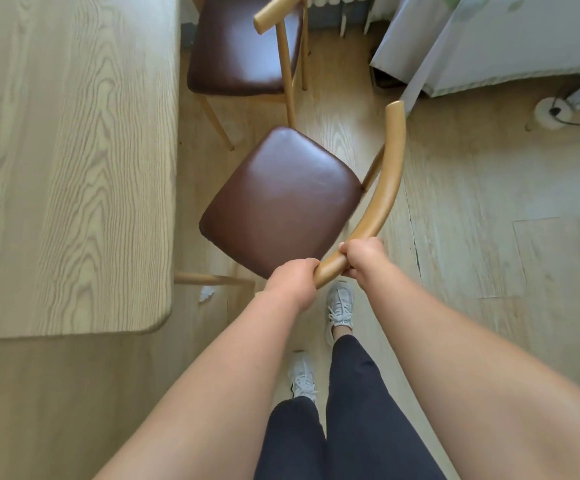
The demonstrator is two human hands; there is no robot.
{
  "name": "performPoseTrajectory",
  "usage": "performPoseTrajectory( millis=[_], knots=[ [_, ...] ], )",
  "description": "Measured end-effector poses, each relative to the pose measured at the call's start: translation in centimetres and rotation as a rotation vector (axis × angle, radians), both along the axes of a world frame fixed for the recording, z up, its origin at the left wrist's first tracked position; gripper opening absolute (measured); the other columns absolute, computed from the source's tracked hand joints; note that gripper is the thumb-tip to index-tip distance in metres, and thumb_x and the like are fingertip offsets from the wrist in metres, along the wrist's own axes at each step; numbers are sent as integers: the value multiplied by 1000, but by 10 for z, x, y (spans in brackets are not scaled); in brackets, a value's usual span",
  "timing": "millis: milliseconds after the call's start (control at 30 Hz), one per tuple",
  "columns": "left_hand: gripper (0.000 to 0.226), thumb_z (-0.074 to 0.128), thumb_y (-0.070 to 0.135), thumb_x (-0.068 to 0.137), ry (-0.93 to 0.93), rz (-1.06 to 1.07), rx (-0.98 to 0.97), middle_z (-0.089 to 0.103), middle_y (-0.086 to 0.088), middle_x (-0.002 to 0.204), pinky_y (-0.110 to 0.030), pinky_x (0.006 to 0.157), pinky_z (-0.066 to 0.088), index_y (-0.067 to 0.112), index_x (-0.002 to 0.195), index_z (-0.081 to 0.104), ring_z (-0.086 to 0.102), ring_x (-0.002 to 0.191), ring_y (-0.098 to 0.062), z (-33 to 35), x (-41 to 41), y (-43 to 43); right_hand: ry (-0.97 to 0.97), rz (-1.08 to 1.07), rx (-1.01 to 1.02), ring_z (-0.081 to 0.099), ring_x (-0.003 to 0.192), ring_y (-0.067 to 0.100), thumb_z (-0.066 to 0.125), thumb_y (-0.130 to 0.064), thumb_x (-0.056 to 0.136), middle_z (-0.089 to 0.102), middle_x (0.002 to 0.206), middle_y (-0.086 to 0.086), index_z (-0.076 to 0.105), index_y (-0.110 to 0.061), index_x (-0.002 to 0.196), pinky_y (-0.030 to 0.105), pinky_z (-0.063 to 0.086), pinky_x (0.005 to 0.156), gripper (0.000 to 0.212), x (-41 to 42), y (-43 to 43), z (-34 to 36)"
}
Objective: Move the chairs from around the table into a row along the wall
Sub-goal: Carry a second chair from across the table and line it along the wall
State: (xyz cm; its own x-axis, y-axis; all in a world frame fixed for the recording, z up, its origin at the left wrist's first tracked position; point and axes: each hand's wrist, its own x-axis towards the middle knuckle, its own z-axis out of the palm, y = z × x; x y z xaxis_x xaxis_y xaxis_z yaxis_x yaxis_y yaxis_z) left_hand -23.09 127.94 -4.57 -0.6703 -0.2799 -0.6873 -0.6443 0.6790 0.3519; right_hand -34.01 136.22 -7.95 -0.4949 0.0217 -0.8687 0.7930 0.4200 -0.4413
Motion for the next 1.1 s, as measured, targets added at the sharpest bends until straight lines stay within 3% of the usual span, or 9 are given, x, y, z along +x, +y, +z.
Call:
performPoseTrajectory(
  millis=[200,300,433,500,700,833,1000,1100],
  knots=[
    [47,45,0,79,-24,-96,-18,59,0,95,-32,71,44,25,118,58,55,85,-26,1,75,27,-57,-146,5,64,98,34,62,0,86,59,117,20,38,-2,131,40,56,63,51,93,42,1],
    [49,44,-1,79,-33,-112,-39,63,-4,103,-33,76,46,23,119,58,58,93,-28,-1,108,42,-85,-171,26,65,90,31,66,-1,83,61,115,19,42,-2,129,36,56,60,52,126,66,-1],
    [48,42,-3,79,-89,-121,-76,57,-1,97,-33,70,43,21,118,56,53,84,-25,-1,145,55,-31,-185,130,63,96,36,64,-6,84,58,120,20,37,-5,131,48,59,80,54,136,100,0],
    [46,42,-3,80,-111,-132,-108,57,-2,100,-34,69,43,20,117,54,54,84,-24,-1,163,61,-31,-199,124,62,104,38,66,-6,84,57,125,19,39,-4,131,53,57,82,54,135,118,1],
    [32,41,-2,81,-39,-73,-321,60,-5,102,-35,81,41,16,105,52,52,93,-27,-2,214,101,-101,-157,38,65,96,35,67,0,82,61,117,19,48,-2,126,47,60,69,48,171,158,3],
    [26,50,5,80,-20,-27,-433,59,-2,103,-40,113,28,18,102,51,52,103,-24,-5,245,141,-170,-171,-12,66,94,34,66,3,84,63,115,19,49,1,126,46,59,67,45,207,187,6],
    [27,57,10,82,63,97,-501,58,0,110,-35,103,38,19,108,58,49,107,-21,-6,286,188,-217,-192,-7,65,98,36,64,2,84,61,118,19,46,1,130,42,60,64,49,250,227,5],
    [29,55,11,81,62,27,-505,56,1,110,-33,102,37,20,109,56,48,106,-21,-6,309,203,-240,-193,13,65,97,36,64,2,85,61,118,20,46,1,131,45,60,68,50,272,247,3]
  ],
)
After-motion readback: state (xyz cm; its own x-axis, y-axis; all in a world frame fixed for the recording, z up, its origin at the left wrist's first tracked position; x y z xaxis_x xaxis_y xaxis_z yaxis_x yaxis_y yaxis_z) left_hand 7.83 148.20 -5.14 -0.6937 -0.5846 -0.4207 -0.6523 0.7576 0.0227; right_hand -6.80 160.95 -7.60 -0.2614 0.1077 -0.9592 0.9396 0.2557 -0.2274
